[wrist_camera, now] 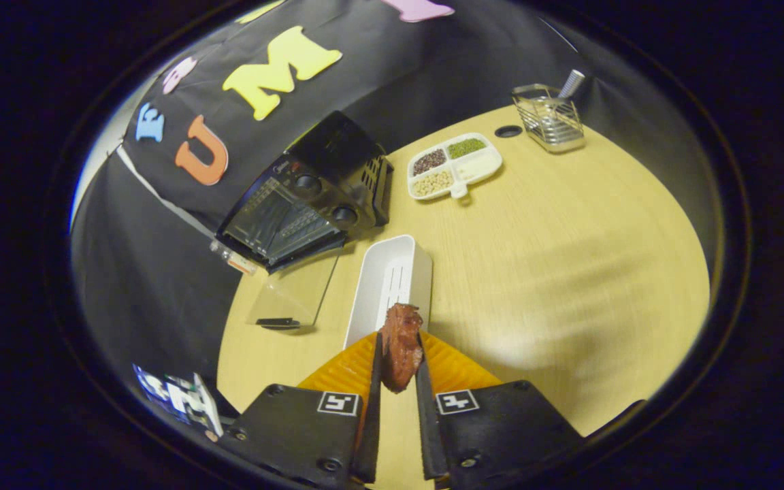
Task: Open the toaster oven, put the food inside, and close the toaster oven door.
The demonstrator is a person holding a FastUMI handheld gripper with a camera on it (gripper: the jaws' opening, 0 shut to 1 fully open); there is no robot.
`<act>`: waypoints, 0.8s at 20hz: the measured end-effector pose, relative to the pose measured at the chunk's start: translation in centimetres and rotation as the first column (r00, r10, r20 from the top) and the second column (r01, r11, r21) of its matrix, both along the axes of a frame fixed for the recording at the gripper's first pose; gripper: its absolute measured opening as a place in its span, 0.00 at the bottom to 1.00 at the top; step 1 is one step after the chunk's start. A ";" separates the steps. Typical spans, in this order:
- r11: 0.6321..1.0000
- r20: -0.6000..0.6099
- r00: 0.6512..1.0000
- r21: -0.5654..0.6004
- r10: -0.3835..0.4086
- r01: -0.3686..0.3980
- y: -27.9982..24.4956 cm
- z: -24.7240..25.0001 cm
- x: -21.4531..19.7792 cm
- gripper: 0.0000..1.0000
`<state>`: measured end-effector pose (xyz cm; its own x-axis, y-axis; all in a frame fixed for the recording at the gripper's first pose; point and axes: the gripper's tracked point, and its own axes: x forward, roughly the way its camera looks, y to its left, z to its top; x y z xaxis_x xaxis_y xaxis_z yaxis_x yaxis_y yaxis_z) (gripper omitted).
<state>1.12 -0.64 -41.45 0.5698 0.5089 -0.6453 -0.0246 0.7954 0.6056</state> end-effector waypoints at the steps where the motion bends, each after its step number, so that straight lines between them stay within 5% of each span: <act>1: 1.000 -0.009 1.000 0.006 0.000 0.000 0.0 0.0 -0.1 0.23; 8: 0.999 0.098 0.995 -0.025 0.024 -0.022 1.4 6.0 0.7 0.14; 16: 0.999 0.148 0.989 0.050 -0.005 -0.003 11.0 9.0 3.1 0.14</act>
